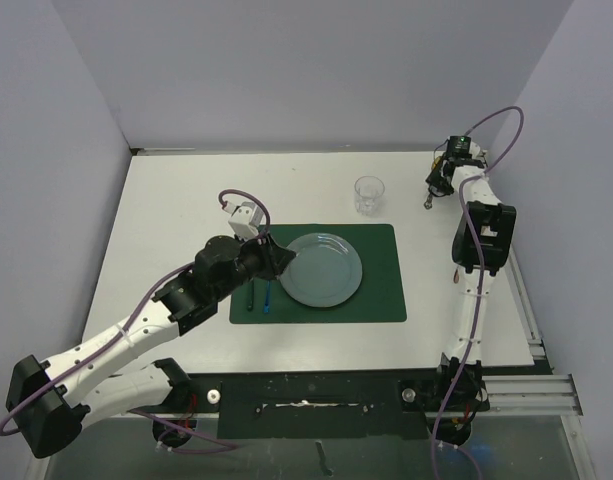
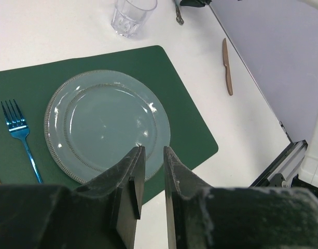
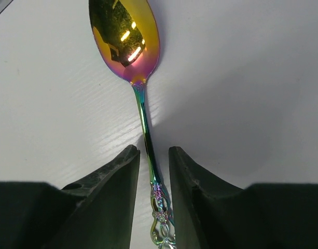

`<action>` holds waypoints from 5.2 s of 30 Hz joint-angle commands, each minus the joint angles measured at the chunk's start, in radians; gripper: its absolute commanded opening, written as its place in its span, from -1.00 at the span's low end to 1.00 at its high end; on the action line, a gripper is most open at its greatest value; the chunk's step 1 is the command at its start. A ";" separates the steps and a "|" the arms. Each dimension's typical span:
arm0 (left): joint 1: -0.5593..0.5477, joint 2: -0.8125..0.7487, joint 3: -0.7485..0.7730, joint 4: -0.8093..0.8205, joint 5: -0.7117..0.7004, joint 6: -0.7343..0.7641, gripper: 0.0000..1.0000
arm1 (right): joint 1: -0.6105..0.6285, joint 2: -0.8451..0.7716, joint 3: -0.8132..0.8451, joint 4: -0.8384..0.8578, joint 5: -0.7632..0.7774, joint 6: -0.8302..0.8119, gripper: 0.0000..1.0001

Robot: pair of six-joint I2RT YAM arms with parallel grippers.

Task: Set the dinner table for one person
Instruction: Pick up the spoon from the center of the board.

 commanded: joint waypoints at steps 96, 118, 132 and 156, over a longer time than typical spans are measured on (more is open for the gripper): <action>-0.015 -0.260 -0.090 0.010 -0.033 -0.082 -0.60 | 0.267 -0.413 -0.674 0.012 0.422 0.129 -0.35; -0.014 -0.266 -0.090 0.012 -0.029 -0.099 -0.60 | 0.212 -0.381 -0.825 0.118 0.226 0.202 -1.00; -0.014 -0.253 -0.130 0.058 -0.015 -0.134 -0.60 | 0.235 -0.609 -0.944 0.174 0.258 0.156 -1.00; -0.017 -0.230 -0.116 0.055 -0.008 -0.121 -0.60 | 0.372 -0.934 -1.064 0.136 0.082 -0.042 -1.00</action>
